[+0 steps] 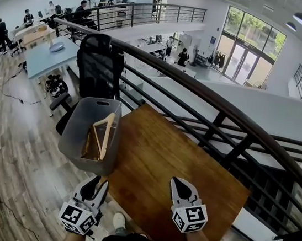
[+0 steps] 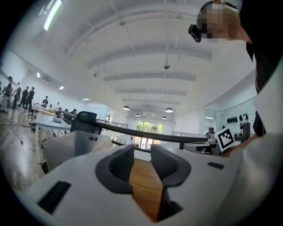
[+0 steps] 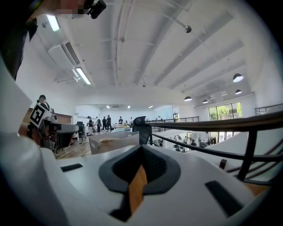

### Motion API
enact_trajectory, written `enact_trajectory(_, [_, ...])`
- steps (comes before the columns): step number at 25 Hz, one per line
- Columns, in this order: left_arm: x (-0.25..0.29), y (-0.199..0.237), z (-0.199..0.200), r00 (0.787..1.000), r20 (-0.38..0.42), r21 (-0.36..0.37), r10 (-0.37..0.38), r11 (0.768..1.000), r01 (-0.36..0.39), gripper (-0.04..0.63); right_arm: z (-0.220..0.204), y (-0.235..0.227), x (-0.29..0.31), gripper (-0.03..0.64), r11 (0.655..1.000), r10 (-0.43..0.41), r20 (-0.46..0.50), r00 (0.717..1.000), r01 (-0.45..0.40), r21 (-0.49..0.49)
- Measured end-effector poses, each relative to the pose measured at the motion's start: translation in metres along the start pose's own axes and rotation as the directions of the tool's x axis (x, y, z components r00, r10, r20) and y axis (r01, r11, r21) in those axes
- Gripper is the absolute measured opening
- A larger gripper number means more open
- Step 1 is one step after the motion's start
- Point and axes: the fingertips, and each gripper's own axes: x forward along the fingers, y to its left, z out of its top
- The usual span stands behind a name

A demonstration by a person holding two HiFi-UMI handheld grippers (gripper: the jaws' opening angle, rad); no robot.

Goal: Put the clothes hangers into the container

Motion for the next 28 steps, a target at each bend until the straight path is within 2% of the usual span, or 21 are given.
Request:
enact_trajectory(14, [-0.007, 0.006, 0.002, 1.000, 0.018, -0.006, 0.009, 1.000, -0.009, 0.124, -0.001, 0.005, -0.005, -0.008, 0.998, -0.019, 0.027, 0.999, 0.018, 0.053])
enact_trajectory(28, [-0.007, -0.003, 0.000, 1.000, 0.025, -0.009, 0.008, 1.000, -0.008, 0.115, -0.001, 0.007, -0.017, -0.008, 0.999, -0.011, 0.032, 0.999, 0.010, 0.041])
